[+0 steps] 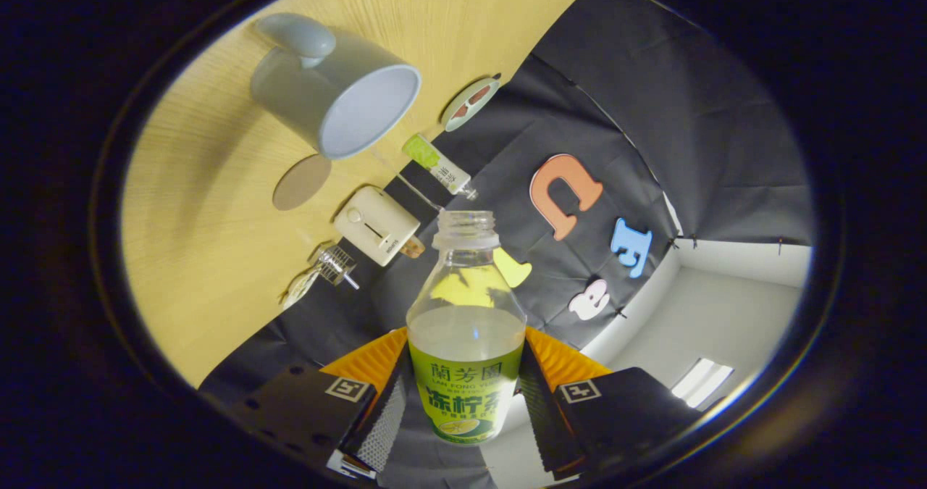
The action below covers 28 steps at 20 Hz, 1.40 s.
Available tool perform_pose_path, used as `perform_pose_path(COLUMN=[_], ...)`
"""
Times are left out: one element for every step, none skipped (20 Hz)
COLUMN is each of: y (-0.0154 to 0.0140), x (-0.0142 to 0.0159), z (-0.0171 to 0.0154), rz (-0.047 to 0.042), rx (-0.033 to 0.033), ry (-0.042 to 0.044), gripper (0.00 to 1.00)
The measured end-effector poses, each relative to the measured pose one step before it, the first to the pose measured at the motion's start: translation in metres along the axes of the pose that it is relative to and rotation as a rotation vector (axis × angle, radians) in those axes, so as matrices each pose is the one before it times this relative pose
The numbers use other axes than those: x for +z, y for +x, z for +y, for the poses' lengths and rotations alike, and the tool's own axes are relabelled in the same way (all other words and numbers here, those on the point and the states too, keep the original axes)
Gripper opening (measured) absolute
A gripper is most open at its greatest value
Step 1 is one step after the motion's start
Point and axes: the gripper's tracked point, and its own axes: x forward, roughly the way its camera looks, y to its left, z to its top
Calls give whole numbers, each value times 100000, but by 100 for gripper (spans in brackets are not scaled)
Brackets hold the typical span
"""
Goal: Take the bottle from table, then pour the juice into the cup, finally place the bottle on the coaster
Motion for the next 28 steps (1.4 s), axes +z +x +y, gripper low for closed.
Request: perform_pose_path(y=[70, -126, -77, 85, 9, -42, -5, -5, -48, -16, 36, 40, 85, 23, 122, 80, 124, 131, 14, 75, 118, 113, -7, 104, -1, 87, -60, -135], x=[-31, -74, 184, 75, -4, -6, 6, -107, 0, 7, 38, -36, 52, 42, -70, -38, 7, 7, -205, -126, -43, -178, -157, -264, 102, 122, -26, 98], z=[165, 78, 60, -109, -103, -53, 113, 170, 109, -41, 28, 159, 71, 125, 298, 250, 104, -96, -42, 125, 157, -214, -229, 53, 153, 269, 407, 26], rz=[242, -281, -226, -420, 59, 42, 85, 646, 462, 263, -51, -1, -162, -179, 526, 77, 114, 221, 647, 194, 294, 722, 927, 894, -54, -220, 436, -144], rx=[240, -83, 22, -156, -249, 140, 469, 787, 191, -62, 319, 392, 124, 538, 521, 706, 142, 289, 424, 941, 1063, -379, -386, 777, 929, 1847, 2269, 1409], ry=[-319, -348, -424, -384, -740, -920, -366, 194, -158, -464, 259, 652, 753, 1387, 1683, 2235, 2483, 2947, 3697, 4632, 6337, 5466, 4822, 5504, 6968, 7985, 8116, 8094], gripper=[80, 80, 80, 80, 80, 80, 80, 80, 80, 80, 80, 80, 80, 80, 80, 80, 80, 80, 80, 80, 80, 80, 80, 80, 80, 80, 80, 80])
